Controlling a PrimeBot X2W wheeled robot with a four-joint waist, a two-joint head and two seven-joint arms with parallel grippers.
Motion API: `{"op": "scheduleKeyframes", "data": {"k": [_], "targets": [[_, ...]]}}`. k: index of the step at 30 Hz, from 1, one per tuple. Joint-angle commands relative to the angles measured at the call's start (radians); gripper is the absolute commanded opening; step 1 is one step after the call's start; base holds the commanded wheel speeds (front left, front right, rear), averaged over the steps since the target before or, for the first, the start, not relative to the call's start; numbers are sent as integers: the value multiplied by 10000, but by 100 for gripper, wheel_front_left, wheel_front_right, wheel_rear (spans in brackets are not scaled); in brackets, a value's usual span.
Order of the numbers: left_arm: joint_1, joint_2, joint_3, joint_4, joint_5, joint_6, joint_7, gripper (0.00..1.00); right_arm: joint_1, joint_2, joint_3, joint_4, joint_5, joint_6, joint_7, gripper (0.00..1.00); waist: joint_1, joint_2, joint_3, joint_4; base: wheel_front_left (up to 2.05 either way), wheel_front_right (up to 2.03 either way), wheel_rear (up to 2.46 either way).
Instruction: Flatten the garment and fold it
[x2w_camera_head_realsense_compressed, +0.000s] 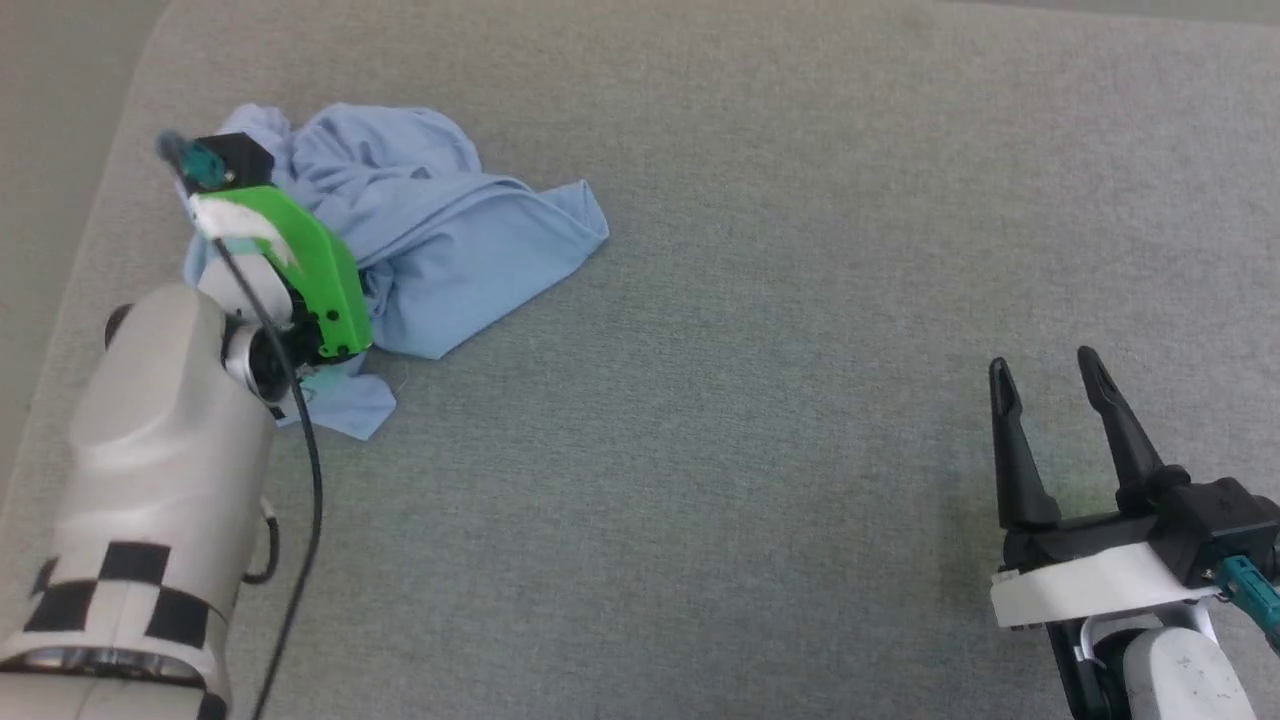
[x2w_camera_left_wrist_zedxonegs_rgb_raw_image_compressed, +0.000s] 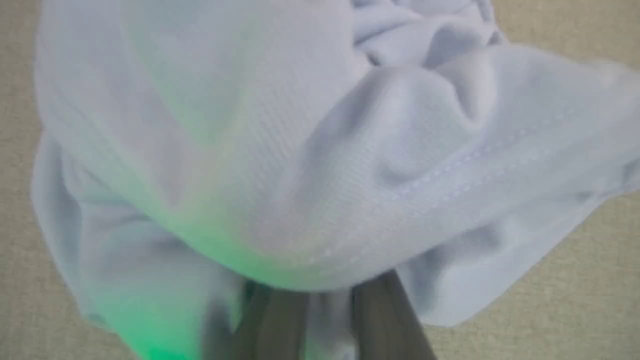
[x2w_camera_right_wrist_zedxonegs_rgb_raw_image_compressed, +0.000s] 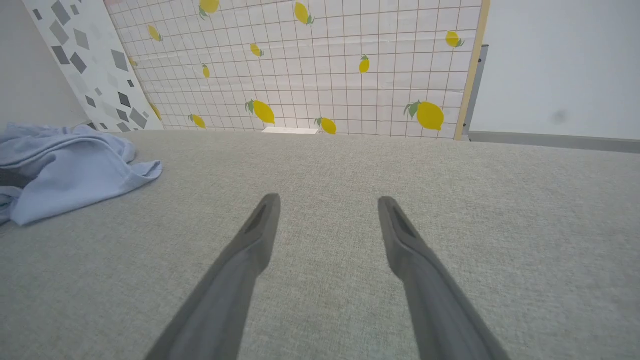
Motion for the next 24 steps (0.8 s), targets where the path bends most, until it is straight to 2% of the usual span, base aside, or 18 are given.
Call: {"op": "scheduleKeyframes", "data": {"k": [1,6,12,19,24], "targets": [[225,-68,120,-55,-51,125,-582,0,-115,5,15,49,63,-15,-59,100,0,39,-299,202,0,0,0],[-125,53,474,-621,-97,101,-2406,0,34,5,-22,278,247,-15,-60,100,0,39,-1001,468,0,0,0],[-834,420,426,-1537,94,-25,-3616,0,266,5,22,481,530,-15,-60,100,0,39,-1827,561,0,0,0],[-1337,524,248,-2561,-30,-104,-3854,0,569,5,-16,627,793,-15,-60,100,0,39,-2577,473,0,0,0],[-1268,294,8,-3313,-353,-132,-3642,0,778,5,-100,641,924,-15,-60,100,0,39,-2930,159,0,0,0]]}}
